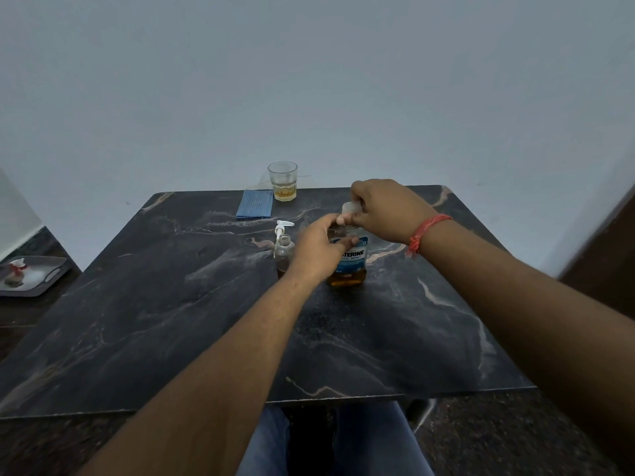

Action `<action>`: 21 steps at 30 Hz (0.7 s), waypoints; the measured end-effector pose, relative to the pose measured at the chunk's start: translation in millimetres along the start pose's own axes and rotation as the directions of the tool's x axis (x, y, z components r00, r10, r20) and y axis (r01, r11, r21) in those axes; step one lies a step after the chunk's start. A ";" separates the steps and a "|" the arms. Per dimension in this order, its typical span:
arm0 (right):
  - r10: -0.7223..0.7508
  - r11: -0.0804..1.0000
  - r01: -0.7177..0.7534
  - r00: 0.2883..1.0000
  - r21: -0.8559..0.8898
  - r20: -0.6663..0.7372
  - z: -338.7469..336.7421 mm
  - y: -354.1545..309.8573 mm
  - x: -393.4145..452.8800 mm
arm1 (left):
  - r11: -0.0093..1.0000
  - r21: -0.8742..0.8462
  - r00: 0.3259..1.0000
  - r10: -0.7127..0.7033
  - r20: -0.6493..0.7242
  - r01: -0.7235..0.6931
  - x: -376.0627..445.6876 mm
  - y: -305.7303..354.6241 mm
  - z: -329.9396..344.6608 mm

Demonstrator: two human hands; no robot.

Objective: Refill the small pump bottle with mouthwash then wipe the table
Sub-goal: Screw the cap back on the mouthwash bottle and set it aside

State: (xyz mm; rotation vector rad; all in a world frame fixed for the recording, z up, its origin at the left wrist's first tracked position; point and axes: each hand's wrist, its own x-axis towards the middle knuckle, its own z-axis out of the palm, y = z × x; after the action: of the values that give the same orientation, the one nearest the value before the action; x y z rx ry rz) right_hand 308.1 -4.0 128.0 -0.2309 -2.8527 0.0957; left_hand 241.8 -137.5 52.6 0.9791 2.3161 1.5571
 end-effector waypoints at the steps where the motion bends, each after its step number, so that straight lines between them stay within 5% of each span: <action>1: -0.010 1.000 0.010 1.000 0.021 0.013 0.1 1.1 -0.4 | 1.000 -0.003 1.000 -0.001 0.004 0.001 0.2 0.2 -0.1; 6: -0.052 0.977 0.041 0.998 0.209 0.047 0.3 0.9 -8.1 | 1.000 -0.004 1.000 0.004 0.012 -0.004 1.0 -0.3 0.0; 21: 0.081 0.989 -0.076 0.996 0.125 -0.034 3.9 -8.5 -7.6 | 1.000 -0.006 1.000 0.010 0.023 -0.010 -2.3 3.3 -0.7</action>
State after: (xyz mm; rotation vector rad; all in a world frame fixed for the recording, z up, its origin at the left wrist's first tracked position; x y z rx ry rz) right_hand 313.0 -13.8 123.0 -0.3154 -2.7865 0.2804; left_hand 244.6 -138.6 55.3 1.0032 2.2933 1.5473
